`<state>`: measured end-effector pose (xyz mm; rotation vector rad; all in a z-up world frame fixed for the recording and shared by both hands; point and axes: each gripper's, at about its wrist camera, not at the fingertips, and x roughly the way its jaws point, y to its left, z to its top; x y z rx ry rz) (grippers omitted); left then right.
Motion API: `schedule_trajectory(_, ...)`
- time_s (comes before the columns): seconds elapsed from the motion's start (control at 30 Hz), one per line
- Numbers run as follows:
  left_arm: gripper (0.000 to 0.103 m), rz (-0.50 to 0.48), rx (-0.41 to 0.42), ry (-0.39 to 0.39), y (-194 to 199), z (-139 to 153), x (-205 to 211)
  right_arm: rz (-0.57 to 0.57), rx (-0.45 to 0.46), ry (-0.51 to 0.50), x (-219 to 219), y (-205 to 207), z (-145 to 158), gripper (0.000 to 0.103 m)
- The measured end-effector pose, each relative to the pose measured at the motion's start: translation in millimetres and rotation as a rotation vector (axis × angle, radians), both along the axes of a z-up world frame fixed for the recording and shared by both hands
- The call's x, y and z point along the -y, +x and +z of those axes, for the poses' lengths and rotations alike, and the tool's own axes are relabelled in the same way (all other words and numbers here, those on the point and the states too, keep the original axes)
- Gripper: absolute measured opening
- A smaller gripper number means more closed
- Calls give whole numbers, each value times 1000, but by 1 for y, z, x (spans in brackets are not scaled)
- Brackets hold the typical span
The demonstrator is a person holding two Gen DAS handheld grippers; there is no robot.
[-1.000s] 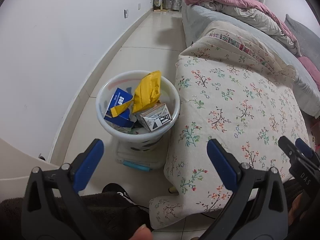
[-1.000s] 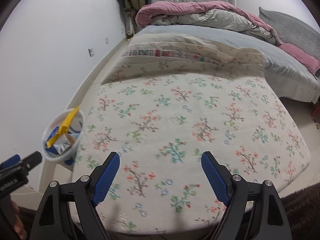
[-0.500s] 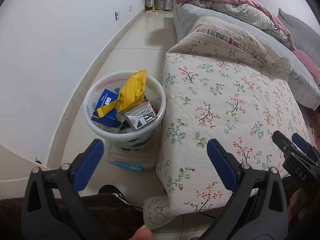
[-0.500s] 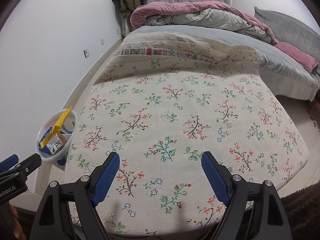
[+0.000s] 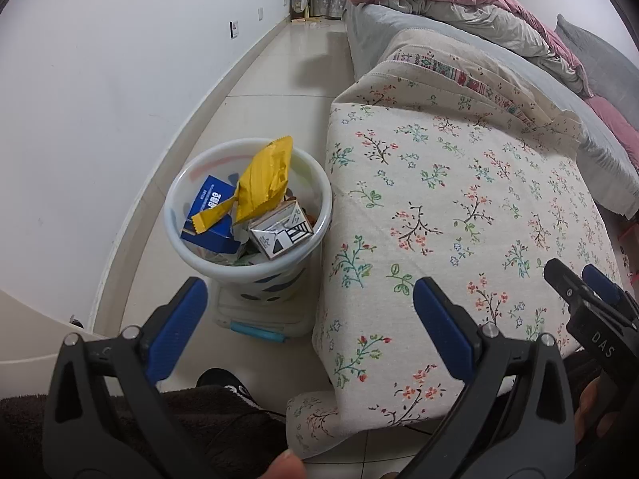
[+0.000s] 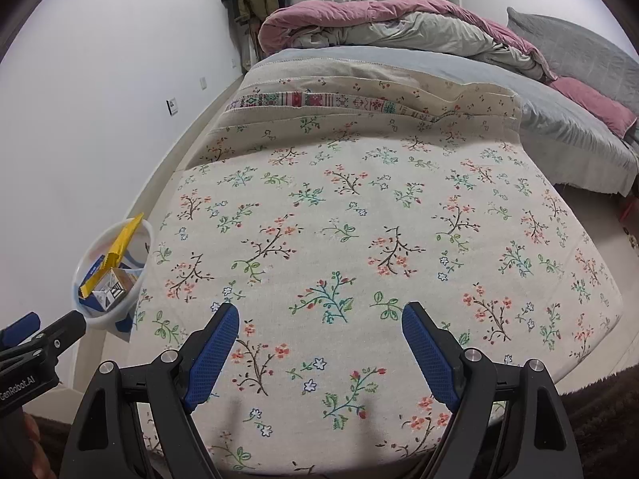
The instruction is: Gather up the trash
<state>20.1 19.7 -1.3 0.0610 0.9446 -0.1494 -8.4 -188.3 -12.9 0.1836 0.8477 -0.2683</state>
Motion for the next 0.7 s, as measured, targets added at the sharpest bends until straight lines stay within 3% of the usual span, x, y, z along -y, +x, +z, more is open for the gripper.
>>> schedule_trajectory(0.7, 102, -4, -3, -1, -1, 0, 0, 0, -9, 3, 0, 0, 0, 85)
